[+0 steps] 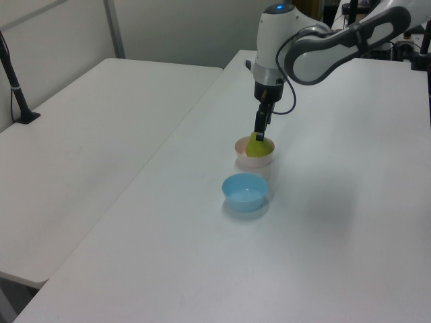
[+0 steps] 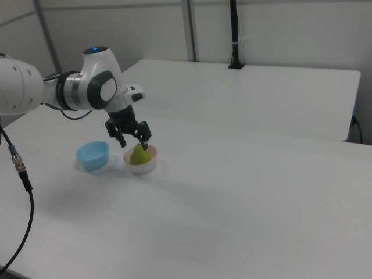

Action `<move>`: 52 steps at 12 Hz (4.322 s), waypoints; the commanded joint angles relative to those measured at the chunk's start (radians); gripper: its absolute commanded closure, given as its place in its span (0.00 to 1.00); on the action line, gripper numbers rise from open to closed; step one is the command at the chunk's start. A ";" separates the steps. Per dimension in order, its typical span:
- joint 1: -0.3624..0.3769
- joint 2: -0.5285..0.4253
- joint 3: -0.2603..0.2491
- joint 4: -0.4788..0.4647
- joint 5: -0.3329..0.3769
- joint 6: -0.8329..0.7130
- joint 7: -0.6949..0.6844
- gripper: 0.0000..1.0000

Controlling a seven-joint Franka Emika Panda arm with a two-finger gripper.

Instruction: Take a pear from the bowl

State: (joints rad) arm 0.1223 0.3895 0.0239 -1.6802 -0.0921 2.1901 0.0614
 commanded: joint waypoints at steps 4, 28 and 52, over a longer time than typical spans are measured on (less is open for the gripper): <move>0.011 0.064 -0.010 -0.003 -0.015 0.102 -0.017 0.18; -0.088 0.005 -0.022 0.096 -0.029 -0.029 0.006 0.63; -0.106 -0.171 -0.012 0.070 -0.098 -0.272 0.089 0.00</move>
State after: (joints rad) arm -0.0535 0.3226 0.0170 -1.5753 -0.1858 2.0579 0.0686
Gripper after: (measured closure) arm 0.000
